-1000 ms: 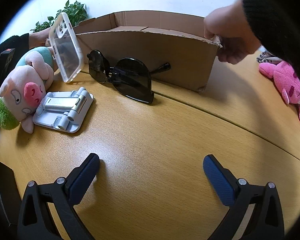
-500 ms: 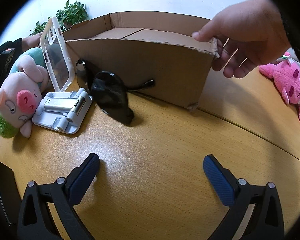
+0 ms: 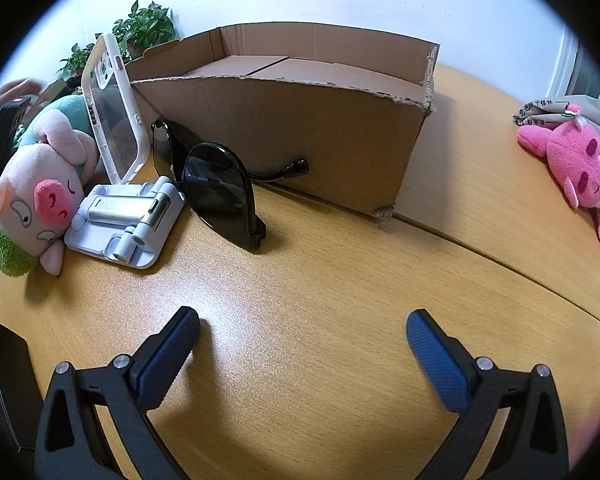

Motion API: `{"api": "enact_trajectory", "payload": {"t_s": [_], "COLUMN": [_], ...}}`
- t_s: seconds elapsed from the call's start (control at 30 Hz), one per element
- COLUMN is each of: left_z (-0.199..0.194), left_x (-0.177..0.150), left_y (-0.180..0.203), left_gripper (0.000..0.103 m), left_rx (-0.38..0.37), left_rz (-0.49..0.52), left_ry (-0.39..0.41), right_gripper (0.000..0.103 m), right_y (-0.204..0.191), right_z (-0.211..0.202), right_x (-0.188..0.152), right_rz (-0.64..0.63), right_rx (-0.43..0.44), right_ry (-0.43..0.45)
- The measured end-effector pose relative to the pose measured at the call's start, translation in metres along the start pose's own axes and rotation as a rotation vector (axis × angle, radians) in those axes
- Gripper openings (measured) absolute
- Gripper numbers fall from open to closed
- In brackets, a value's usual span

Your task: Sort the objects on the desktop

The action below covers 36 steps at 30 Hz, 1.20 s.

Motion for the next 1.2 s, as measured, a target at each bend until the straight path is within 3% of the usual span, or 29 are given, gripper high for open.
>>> {"api": "enact_trajectory", "payload": {"t_s": [0.47, 0.63, 0.83, 1.0, 1.13, 1.2], "left_z": [0.0, 0.0, 0.0, 0.004, -0.008, -0.023], "left_x": [0.0, 0.0, 0.0, 0.005, -0.009, -0.017], "left_y": [-0.002, -0.004, -0.006, 0.002, -0.001, 0.001], "left_gripper": [0.103, 0.103, 0.103, 0.103, 0.103, 0.103], "left_rx": [0.0, -0.002, -0.002, 0.001, 0.047, 0.109], "left_rz": [0.002, 0.0, 0.001, 0.0, -0.044, -0.05], "left_ry": [0.0, 0.0, 0.0, 0.001, 0.003, 0.028], "right_gripper": [0.103, 0.103, 0.103, 0.103, 0.103, 0.103], "right_y": [0.004, 0.002, -0.011, -0.017, -0.021, -0.022], "right_z": [0.003, -0.02, -0.043, -0.06, -0.065, -0.064], "right_x": [0.002, -0.027, -0.05, -0.072, -0.078, -0.078], "right_rz": [0.053, 0.2, 0.181, 0.248, 0.282, 0.29], "right_rx": [-0.038, -0.151, -0.139, -0.187, -0.212, -0.218], "right_ry": [-0.015, -0.054, -0.146, -0.183, -0.139, -0.129]}}
Point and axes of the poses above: each gripper's, at about its wrist camera, not at the fingertips, and z roughly the way its jaws point, y to its right, x to its top, the point moved 4 cm from there along z, roughly the way its jaws point, and after that the axes turned 15 degrees about -x, right-handed, at the moved point
